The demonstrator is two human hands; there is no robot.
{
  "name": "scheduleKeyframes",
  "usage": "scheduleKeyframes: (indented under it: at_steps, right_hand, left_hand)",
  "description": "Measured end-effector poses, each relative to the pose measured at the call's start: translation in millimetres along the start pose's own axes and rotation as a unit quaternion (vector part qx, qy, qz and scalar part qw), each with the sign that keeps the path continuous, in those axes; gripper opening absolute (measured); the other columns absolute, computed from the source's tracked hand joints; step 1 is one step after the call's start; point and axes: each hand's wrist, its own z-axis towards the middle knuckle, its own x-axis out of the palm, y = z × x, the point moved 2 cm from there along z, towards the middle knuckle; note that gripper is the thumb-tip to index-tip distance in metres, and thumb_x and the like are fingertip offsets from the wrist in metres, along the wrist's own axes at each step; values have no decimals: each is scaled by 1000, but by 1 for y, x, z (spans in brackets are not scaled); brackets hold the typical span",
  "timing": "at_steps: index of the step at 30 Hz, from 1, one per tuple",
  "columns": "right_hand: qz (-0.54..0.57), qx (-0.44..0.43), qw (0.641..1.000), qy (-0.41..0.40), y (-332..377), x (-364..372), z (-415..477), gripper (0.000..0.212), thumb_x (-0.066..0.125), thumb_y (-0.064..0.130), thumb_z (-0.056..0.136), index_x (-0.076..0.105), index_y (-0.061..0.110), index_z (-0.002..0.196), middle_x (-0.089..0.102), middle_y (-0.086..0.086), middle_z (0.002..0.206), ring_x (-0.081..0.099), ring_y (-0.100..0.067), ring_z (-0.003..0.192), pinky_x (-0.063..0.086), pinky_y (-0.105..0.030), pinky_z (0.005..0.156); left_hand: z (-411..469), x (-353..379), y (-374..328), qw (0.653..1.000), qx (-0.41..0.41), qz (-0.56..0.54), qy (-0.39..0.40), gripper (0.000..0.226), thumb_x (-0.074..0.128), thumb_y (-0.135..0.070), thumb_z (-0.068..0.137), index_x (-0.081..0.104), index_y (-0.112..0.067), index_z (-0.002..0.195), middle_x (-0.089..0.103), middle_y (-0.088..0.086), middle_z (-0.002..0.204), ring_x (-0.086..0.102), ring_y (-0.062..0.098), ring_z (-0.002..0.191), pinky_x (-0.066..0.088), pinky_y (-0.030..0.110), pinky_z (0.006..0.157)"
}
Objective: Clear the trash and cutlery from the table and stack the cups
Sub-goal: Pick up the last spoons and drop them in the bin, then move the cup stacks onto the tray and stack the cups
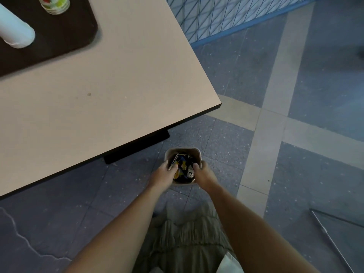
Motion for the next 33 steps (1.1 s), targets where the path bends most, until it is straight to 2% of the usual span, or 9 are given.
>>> scheduleKeyframes:
  at_steps: [4,7,11,17,22,25,27,30,33]
  right_hand:
    - [-6,-17,1000,-8,17,-13,-39,58,37,45,105,35,14,154,50,-17,150,50,-35,135,40,-44,111]
    - [-18,-40,999,-11,38,-21,-74,56,39,43,106,34,16,155,52,-18,148,53,-36,132,43,-43,108]
    - [-53,-81,995,-10,65,-30,-116,57,44,40,105,32,19,156,55,-15,144,59,-32,125,48,-45,105]
    - [-97,-142,985,1,108,-45,-175,50,49,27,102,41,8,148,58,-17,137,59,-33,121,47,-38,97]
    - [-98,-225,969,17,144,-50,-227,52,51,23,102,37,8,150,48,-19,147,51,-33,131,41,-33,99]
    - [-98,-264,959,27,162,-46,-253,50,52,24,102,39,13,150,49,-14,146,57,-29,122,41,-29,89]
    - [-94,-280,955,34,174,-39,-269,48,53,26,102,43,14,147,51,-12,145,59,-27,118,45,-31,90]
    - [-99,-305,946,46,191,-22,-292,46,54,25,100,47,14,145,53,-10,144,55,-26,125,43,-31,95]
    - [-101,-330,937,60,210,1,-315,44,54,24,100,49,15,143,55,-8,142,55,-20,119,43,-29,93]
  left_hand:
    - [-41,-12,-22,998,43,-54,-5,66,57,-50,101,39,-24,159,51,10,157,54,24,138,43,47,116]
    - [-81,-28,-42,994,71,-75,-33,57,57,-41,105,42,-25,158,50,8,157,52,21,141,43,43,116]
    - [-130,-54,-58,991,96,-63,-70,55,58,-44,104,43,-34,156,51,4,156,55,21,137,45,44,114]
    - [-195,-89,-71,985,118,-77,-99,59,60,-53,100,42,-41,155,49,-1,157,56,21,135,46,47,113]
    - [-240,-109,-69,973,136,-89,-164,56,58,-49,102,43,-38,155,51,-4,153,59,20,130,47,45,111]
    - [-265,-122,-61,961,144,-128,-197,54,60,-46,102,46,-37,153,52,-4,151,62,21,125,50,46,108]
    - [-280,-131,-54,952,148,-167,-210,53,61,-43,102,47,-36,153,53,-4,150,62,19,125,52,47,107]
    - [-300,-152,-38,938,156,-212,-225,51,62,-42,101,50,-38,151,53,-6,149,59,15,126,53,47,106]
    - [-315,-180,-18,922,169,-256,-237,45,63,-38,101,55,-39,146,54,-7,146,64,9,115,56,45,102]
